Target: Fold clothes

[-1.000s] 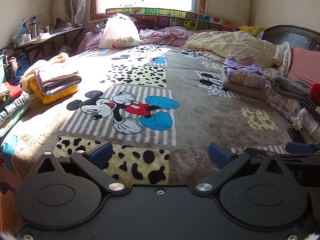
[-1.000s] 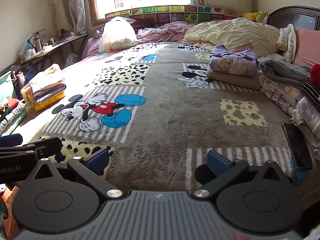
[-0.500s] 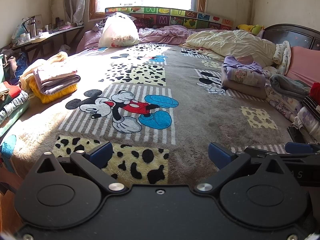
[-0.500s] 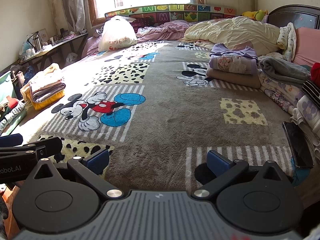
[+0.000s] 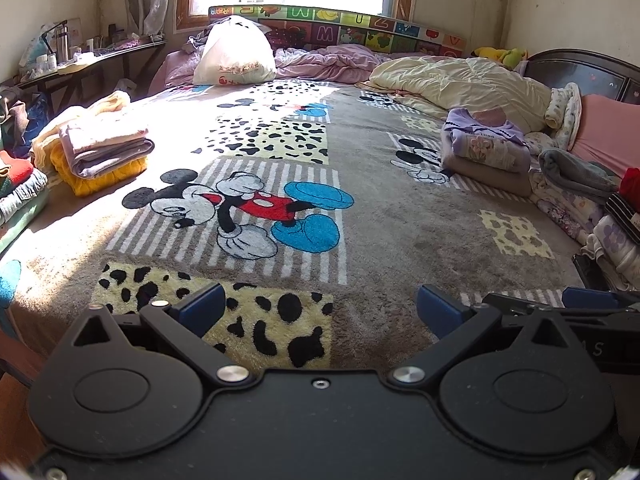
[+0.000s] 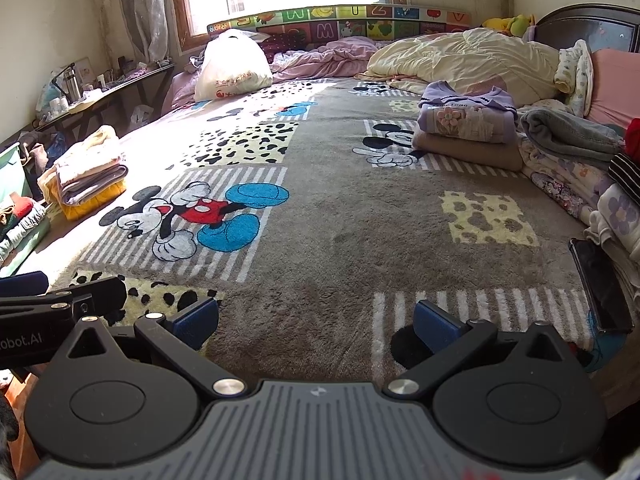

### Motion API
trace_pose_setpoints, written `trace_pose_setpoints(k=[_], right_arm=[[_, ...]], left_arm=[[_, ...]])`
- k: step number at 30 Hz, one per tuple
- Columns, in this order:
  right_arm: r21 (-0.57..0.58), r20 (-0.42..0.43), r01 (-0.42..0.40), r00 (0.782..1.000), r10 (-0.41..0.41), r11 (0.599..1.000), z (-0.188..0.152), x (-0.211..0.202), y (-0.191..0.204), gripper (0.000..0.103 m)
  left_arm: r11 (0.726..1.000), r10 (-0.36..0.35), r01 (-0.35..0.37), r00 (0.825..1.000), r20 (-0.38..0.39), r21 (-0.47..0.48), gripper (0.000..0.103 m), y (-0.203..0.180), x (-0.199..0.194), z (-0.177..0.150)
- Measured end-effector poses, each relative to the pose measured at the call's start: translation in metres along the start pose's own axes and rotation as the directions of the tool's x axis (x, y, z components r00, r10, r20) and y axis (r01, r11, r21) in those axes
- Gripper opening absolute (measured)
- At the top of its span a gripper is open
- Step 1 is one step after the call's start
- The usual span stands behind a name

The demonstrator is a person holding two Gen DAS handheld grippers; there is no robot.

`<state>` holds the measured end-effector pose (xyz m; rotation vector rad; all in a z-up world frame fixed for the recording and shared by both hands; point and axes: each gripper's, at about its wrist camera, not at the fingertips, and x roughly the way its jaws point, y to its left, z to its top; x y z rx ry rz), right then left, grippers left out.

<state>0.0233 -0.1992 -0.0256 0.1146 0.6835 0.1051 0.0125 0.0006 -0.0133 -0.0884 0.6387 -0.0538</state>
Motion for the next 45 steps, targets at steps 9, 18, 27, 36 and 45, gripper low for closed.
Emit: trace_pose_setpoints(k=[9, 18, 27, 36, 45], right_arm=[[0.040, 0.018, -0.121, 0.993, 0.121, 0.992, 0.006, 0.022, 0.003, 0.103], [-0.075, 0.080, -0.238, 0.967, 0.243, 0.968, 0.024, 0.050, 0.050, 0.103], [-0.169, 0.100, -0.401, 0.902, 0.421, 0.900, 0.042, 0.076, 0.100, 0.103], [-0.150, -0.045, -0.572, 0.819, 0.573, 0.806, 0.038, 0.107, 0.144, 0.102], [-0.118, -0.113, -0.636, 0.772, 0.626, 0.763, 0.039, 0.151, 0.187, 0.076]], left_arm=[[0.982, 0.037, -0.032, 0.999, 0.027, -0.189, 0.103, 0.062, 0.009, 0.008], [0.943, 0.172, -0.121, 0.975, 0.142, -0.311, 0.103, 0.150, 0.010, 0.010], [0.889, 0.309, -0.234, 0.941, 0.138, -0.394, 0.102, 0.245, 0.013, 0.011], [0.739, 0.587, -0.417, 0.784, 0.203, -0.529, 0.083, 0.344, 0.004, 0.025], [0.611, 0.723, -0.531, 0.676, 0.141, -0.587, 0.069, 0.405, 0.028, 0.033]])
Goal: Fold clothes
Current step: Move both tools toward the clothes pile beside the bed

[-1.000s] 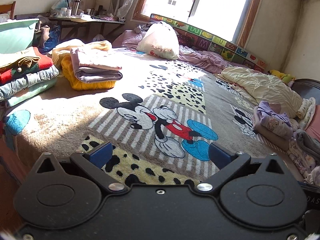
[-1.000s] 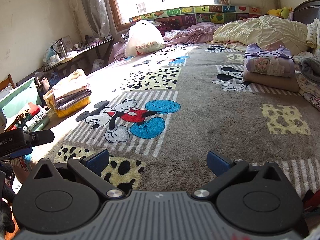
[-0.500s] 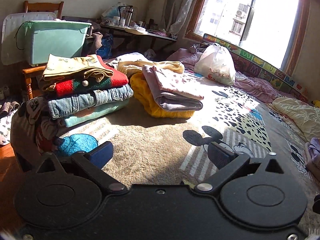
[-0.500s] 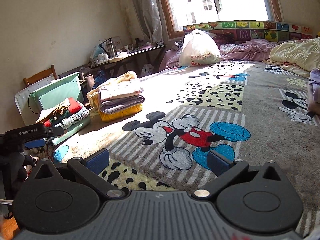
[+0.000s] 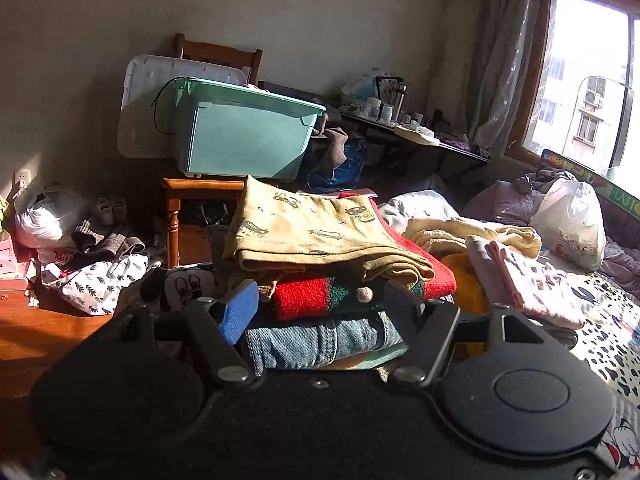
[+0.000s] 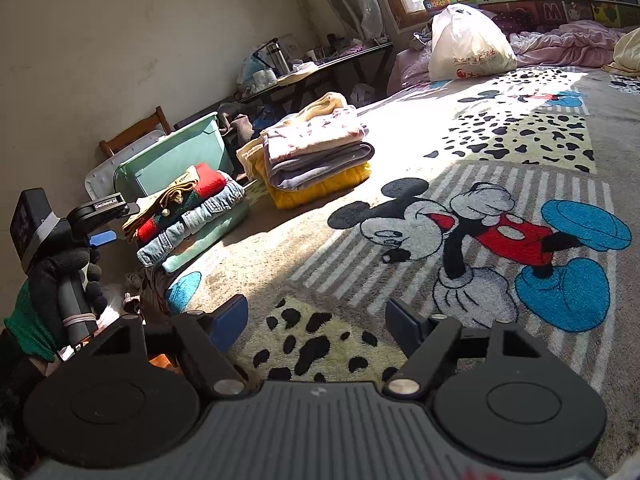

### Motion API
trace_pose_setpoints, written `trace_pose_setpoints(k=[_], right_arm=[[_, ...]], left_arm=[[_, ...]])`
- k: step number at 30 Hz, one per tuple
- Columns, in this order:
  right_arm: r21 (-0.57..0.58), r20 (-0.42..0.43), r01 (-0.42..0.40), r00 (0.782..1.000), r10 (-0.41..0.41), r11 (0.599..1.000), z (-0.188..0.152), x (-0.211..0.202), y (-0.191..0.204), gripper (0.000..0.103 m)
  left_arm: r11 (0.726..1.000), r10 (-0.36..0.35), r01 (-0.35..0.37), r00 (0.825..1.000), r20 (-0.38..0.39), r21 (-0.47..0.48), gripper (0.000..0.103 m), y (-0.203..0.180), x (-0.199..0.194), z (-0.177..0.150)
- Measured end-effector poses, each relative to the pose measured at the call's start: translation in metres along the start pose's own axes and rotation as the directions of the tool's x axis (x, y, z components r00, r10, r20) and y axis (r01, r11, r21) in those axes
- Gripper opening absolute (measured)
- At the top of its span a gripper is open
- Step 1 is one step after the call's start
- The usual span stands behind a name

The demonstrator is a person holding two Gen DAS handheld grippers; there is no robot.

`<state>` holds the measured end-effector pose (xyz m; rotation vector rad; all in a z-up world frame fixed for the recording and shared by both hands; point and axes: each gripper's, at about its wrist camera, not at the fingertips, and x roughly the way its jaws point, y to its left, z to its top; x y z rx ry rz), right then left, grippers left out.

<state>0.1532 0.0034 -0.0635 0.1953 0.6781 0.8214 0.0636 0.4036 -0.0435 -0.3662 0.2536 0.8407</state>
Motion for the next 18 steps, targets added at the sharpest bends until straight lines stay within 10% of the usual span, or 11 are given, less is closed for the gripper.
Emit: trace_pose_setpoints(k=[4, 7, 13, 18], right_arm=[[-0.003, -0.008, -0.025, 1.000, 0.025, 1.000, 0.013, 0.023, 0.009, 0.076], [-0.002, -0.011, -0.038, 0.999, 0.038, 0.999, 0.017, 0.034, 0.014, 0.076], [0.020, -0.055, -0.039, 0.998, 0.040, 0.999, 0.008, 0.045, 0.011, 0.079], [0.043, -0.077, -0.025, 0.997, 0.028, 0.999, -0.002, 0.040, 0.006, 0.079]], left_arm=[[0.979, 0.091, -0.101, 0.994, 0.066, 0.177, 0.067, -0.016, 0.013, -0.002], [0.908, 0.143, -0.174, 0.984, 0.109, 0.380, 0.063, -0.032, 0.032, -0.005], [0.832, 0.132, -0.162, 0.987, 0.094, 0.530, 0.050, -0.032, 0.062, -0.006], [0.853, 0.077, -0.107, 0.994, 0.079, 0.511, 0.003, -0.032, 0.056, 0.011]])
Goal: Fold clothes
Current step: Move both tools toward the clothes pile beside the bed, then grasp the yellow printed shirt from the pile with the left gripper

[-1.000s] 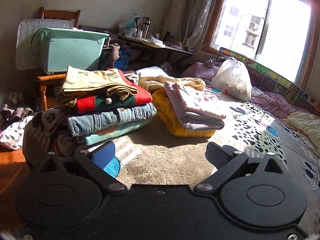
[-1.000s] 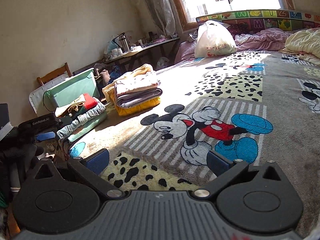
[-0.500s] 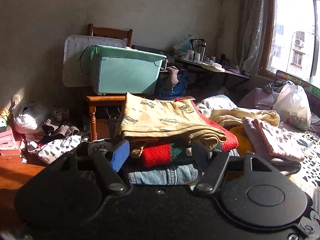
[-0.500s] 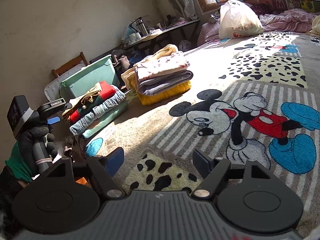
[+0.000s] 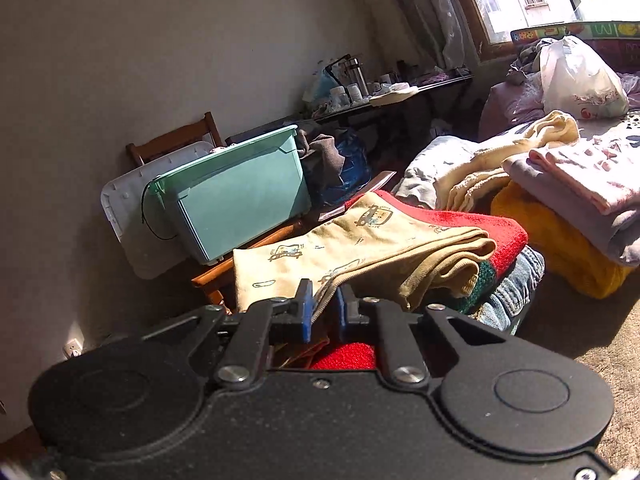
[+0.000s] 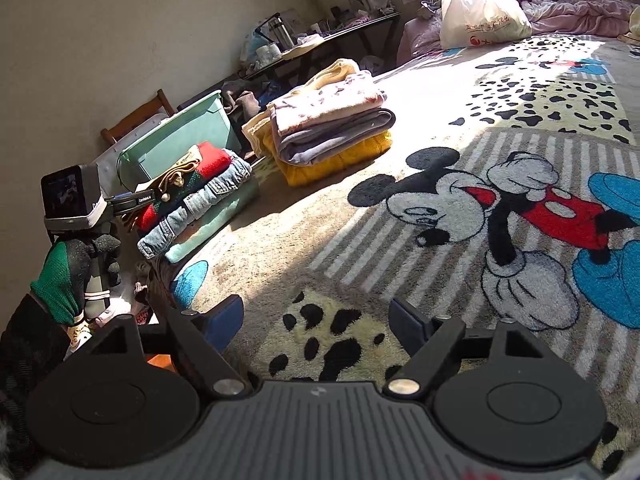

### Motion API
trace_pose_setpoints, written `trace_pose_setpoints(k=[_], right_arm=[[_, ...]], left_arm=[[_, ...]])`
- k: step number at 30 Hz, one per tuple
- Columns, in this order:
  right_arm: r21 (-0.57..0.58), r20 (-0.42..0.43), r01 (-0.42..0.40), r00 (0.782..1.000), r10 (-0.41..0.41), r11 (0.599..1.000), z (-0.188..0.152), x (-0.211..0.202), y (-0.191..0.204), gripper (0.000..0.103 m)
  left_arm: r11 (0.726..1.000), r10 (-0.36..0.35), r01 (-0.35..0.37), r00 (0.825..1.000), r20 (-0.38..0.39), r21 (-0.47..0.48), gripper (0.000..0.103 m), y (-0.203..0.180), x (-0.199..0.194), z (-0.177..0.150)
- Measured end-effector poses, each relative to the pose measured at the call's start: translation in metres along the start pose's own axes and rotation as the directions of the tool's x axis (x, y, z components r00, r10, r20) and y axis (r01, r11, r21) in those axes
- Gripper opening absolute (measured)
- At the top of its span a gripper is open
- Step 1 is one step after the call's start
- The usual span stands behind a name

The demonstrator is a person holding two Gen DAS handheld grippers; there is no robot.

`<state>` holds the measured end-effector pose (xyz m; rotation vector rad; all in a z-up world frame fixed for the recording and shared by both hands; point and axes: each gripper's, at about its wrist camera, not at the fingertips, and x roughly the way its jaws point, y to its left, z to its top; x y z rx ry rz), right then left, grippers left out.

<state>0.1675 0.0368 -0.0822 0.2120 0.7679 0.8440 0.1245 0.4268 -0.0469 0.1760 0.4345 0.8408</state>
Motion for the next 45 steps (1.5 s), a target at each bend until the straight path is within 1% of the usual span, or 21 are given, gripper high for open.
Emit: trace_pose_setpoints(k=[6, 8, 10, 12, 15, 16, 17, 18, 19, 20, 21, 22, 24, 25, 29, 31, 33, 36, 39, 43, 45], right_arm=[[0.016, 0.019, 0.005, 1.000, -0.005, 1.000, -0.008, -0.026, -0.002, 0.079], [0.021, 0.034, 0.006, 0.999, -0.007, 1.000, -0.010, -0.038, -0.004, 0.079], [0.029, 0.057, 0.010, 0.998, -0.011, 1.000, -0.011, -0.055, -0.007, 0.079], [0.036, 0.084, 0.015, 0.996, -0.018, 0.999, -0.012, -0.072, -0.011, 0.079], [0.047, 0.132, 0.023, 0.991, -0.029, 0.999, -0.016, -0.102, -0.018, 0.079], [0.053, 0.148, 0.027, 0.988, -0.034, 0.998, -0.018, -0.113, -0.022, 0.079], [0.062, 0.165, 0.031, 0.985, -0.040, 0.998, -0.020, -0.124, -0.026, 0.079], [0.071, 0.183, 0.035, 0.982, -0.048, 0.997, -0.022, -0.134, -0.031, 0.079], [0.081, 0.202, 0.042, 0.978, -0.058, 0.996, -0.026, -0.145, -0.036, 0.079], [0.094, 0.221, 0.051, 0.973, -0.070, 0.994, -0.030, -0.156, -0.042, 0.079], [0.113, 0.240, 0.060, 0.967, -0.086, 0.992, -0.034, -0.167, -0.049, 0.079], [0.139, 0.260, 0.071, 0.960, -0.106, 0.988, -0.039, -0.178, -0.057, 0.079], [0.203, 0.301, 0.090, 0.942, -0.150, 0.975, -0.050, -0.199, -0.074, 0.079], [0.227, 0.320, 0.090, 0.934, -0.162, 0.970, -0.054, -0.209, -0.083, 0.079], [0.285, 0.406, 0.090, 0.891, -0.205, 0.954, -0.070, -0.253, -0.110, 0.080], [0.301, 0.447, 0.073, 0.870, -0.208, 0.951, -0.076, -0.271, -0.120, 0.080], [0.303, 0.487, 0.071, 0.846, -0.218, 0.950, -0.081, -0.290, -0.127, 0.080], [0.281, 0.543, 0.049, 0.816, -0.201, 0.959, -0.086, -0.311, -0.128, 0.072], [0.240, 0.612, 0.023, 0.772, -0.170, 0.971, -0.086, -0.338, -0.122, 0.068], [0.179, 0.701, -0.020, 0.704, -0.113, 0.984, -0.077, -0.375, -0.112, 0.068], [0.158, 0.712, -0.036, 0.696, -0.089, 0.987, -0.070, -0.384, -0.110, 0.068]], left_arm=[[0.997, -0.068, 0.071, 0.990, 0.122, -0.024, 0.001, -0.001, -0.046, 0.039], [0.993, -0.113, 0.119, 0.976, 0.186, -0.018, 0.001, -0.007, -0.073, 0.059], [0.986, -0.155, 0.164, 0.951, 0.268, -0.011, 0.001, -0.014, -0.109, 0.080], [0.960, -0.249, 0.278, 0.902, 0.352, -0.034, 0.000, -0.017, -0.149, 0.100], [0.894, -0.390, 0.446, 0.818, 0.422, -0.039, 0.000, -0.026, -0.198, 0.127], [0.860, -0.435, 0.508, 0.778, 0.454, -0.047, 0.000, -0.027, -0.216, 0.135], [0.817, -0.479, 0.575, 0.722, 0.499, -0.047, 0.000, -0.028, -0.237, 0.143], [0.789, -0.504, 0.614, 0.678, 0.535, -0.034, 0.000, -0.031, -0.256, 0.149], [0.775, -0.521, 0.631, 0.650, 0.554, -0.011, 0.000, -0.036, -0.272, 0.155], [0.763, -0.536, 0.646, 0.634, 0.557, 0.000, 0.000, -0.044, -0.284, 0.162], [0.751, -0.549, 0.660, 0.626, 0.554, -0.002, 0.000, -0.051, -0.293, 0.167], [0.728, -0.569, 0.686, 0.603, 0.559, 0.001, 0.000, -0.056, -0.306, 0.172], [0.690, -0.602, 0.722, 0.537, 0.590, 0.046, 0.000, -0.065, -0.338, 0.176], [0.673, -0.618, 0.736, 0.511, 0.597, 0.067, 0.000, -0.071, -0.351, 0.178], [0.599, -0.686, 0.790, 0.423, 0.591, 0.129, 0.000, -0.093, -0.396, 0.185], [0.581, -0.706, 0.792, 0.376, 0.599, 0.187, 0.000, -0.106, -0.422, 0.188], [0.544, -0.737, 0.807, 0.329, 0.591, 0.229, 0.000, -0.118, -0.443, 0.193], [0.512, -0.769, 0.808, 0.279, 0.575, 0.292, 0.000, -0.132, -0.468, 0.195], [0.469, -0.807, 0.809, 0.230, 0.543, 0.355, 0.000, -0.142, -0.487, 0.190], [0.417, -0.849, 0.815, 0.191, 0.493, 0.402, 0.000, -0.148, -0.498, 0.177], [0.398, -0.863, 0.814, 0.178, 0.472, 0.422, 0.001, -0.149, -0.504, 0.170]])
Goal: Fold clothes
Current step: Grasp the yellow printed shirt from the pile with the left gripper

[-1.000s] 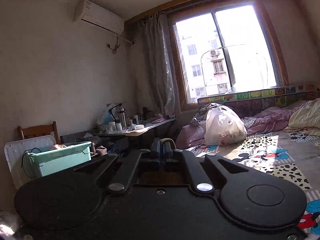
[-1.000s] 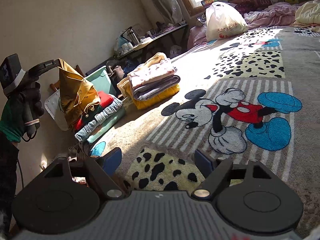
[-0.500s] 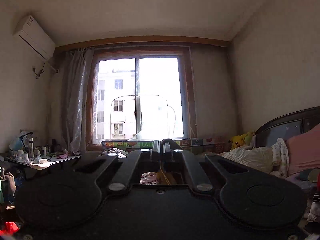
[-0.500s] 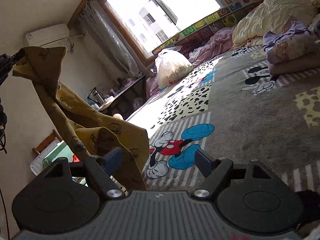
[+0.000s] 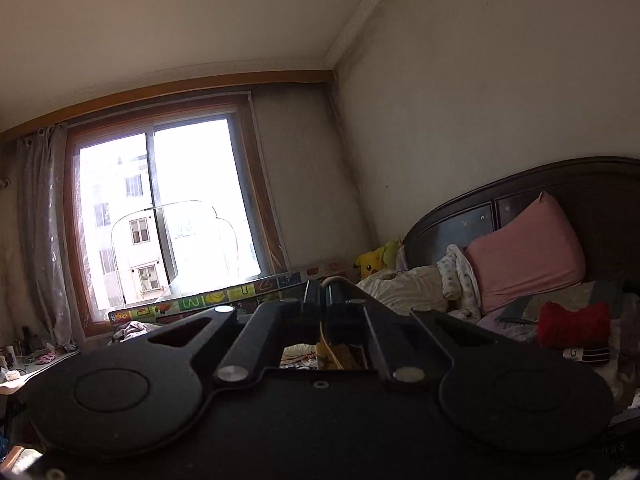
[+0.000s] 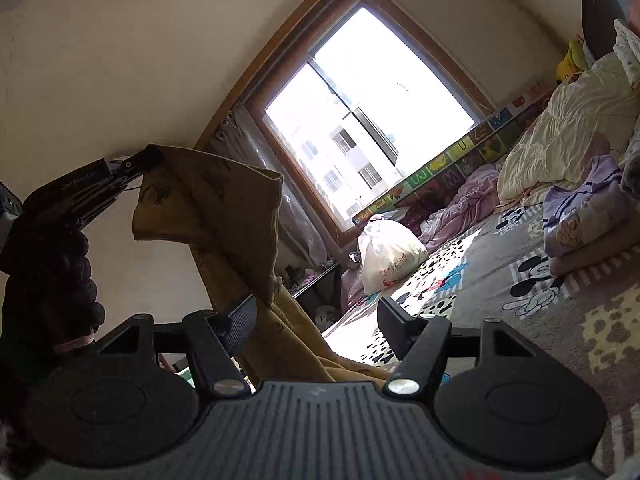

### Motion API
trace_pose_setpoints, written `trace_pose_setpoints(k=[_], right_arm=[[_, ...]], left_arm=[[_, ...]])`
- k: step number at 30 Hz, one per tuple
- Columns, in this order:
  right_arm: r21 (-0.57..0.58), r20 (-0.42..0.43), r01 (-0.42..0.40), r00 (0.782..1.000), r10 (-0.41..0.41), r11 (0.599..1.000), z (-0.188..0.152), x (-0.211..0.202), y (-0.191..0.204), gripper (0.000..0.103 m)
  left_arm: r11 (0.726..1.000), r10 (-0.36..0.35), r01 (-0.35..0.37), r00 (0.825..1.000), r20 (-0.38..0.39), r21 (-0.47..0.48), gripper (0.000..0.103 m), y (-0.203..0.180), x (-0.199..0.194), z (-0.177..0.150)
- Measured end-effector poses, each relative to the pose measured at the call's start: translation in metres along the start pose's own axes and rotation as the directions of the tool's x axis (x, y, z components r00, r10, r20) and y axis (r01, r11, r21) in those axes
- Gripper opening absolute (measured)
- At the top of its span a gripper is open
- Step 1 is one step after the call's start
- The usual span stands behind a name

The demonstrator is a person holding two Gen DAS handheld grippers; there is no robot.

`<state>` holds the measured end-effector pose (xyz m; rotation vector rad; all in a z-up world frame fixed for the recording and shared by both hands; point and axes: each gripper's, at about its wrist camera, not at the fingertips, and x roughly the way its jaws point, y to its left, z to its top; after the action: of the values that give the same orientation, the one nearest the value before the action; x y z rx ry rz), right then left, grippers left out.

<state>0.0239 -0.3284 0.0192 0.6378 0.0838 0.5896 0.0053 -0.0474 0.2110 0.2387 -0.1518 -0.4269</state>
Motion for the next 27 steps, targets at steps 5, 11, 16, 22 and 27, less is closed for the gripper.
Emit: trace_pose_setpoints(k=[5, 11, 16, 22, 27], right_arm=[[-0.006, 0.027, -0.088, 0.996, 0.088, 0.996, 0.010, 0.004, 0.007, 0.065], [0.002, 0.062, -0.172, 0.983, 0.171, 0.985, 0.023, 0.006, 0.007, 0.007], [-0.136, 0.075, -0.122, 0.988, 0.133, 0.983, 0.062, 0.008, 0.022, 0.005], [-0.360, 0.088, -0.070, 0.990, 0.108, 0.930, 0.112, 0.025, 0.062, 0.005], [-0.489, 0.113, -0.020, 0.990, 0.086, 0.872, 0.138, 0.032, 0.093, 0.004]], left_arm=[[1.000, -0.026, 0.026, 1.000, -0.012, 0.012, 0.001, -0.009, -0.008, -0.003], [0.997, 0.047, -0.045, 0.998, -0.029, 0.067, 0.001, -0.003, -0.016, -0.016], [0.967, 0.140, -0.129, 0.989, -0.036, 0.221, 0.001, 0.001, -0.011, -0.036], [0.899, 0.210, -0.216, 0.976, 0.056, 0.380, 0.001, 0.004, -0.007, -0.033], [0.910, 0.206, -0.220, 0.976, 0.075, 0.353, 0.002, 0.012, -0.012, -0.037]])
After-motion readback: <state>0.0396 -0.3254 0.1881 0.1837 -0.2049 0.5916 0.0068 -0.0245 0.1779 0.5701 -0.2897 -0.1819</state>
